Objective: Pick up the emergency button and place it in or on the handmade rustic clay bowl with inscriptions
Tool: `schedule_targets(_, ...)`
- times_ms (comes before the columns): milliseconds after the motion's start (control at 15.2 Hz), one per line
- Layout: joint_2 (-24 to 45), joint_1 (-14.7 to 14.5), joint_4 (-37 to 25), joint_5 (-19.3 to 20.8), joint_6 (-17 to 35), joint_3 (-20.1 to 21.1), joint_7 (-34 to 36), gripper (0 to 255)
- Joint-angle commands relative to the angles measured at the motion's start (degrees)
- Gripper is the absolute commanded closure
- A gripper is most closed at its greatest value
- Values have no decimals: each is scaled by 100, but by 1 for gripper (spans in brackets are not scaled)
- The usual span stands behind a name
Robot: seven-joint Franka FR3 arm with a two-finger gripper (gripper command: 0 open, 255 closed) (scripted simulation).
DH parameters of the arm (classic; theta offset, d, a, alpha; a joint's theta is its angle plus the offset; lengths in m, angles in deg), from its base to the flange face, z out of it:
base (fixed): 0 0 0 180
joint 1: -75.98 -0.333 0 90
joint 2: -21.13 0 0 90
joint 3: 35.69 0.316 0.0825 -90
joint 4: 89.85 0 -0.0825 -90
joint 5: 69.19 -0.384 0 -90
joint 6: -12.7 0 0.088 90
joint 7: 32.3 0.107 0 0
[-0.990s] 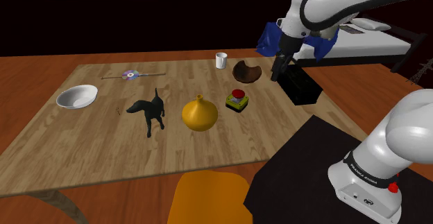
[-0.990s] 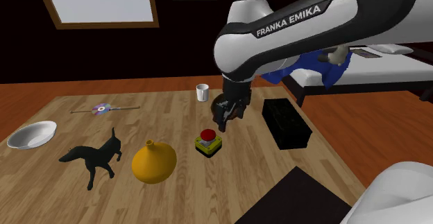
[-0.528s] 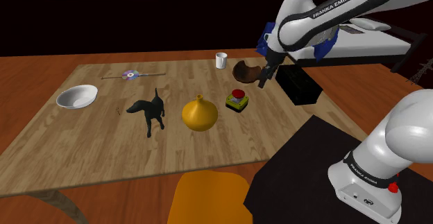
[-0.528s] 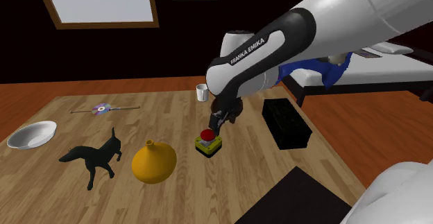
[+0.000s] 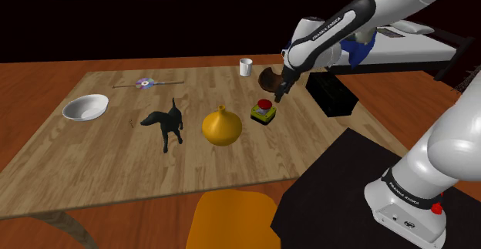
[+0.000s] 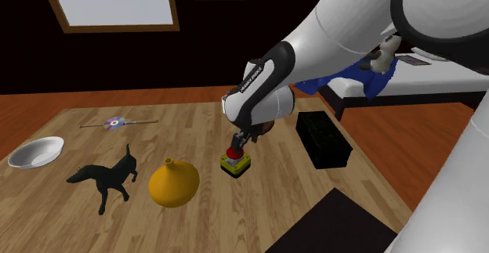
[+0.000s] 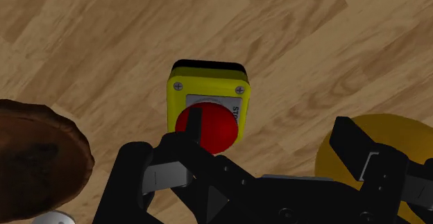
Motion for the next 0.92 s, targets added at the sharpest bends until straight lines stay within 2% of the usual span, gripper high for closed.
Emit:
schedule_targets(0, 496, 42, -259, -133, 309, 7, -183, 0)
schedule_targets(330, 1644, 230, -1062, -394, 814, 120, -561, 0)
schedule_targets(858, 2335, 314, -1380, -507, 1209, 245, -672, 0)
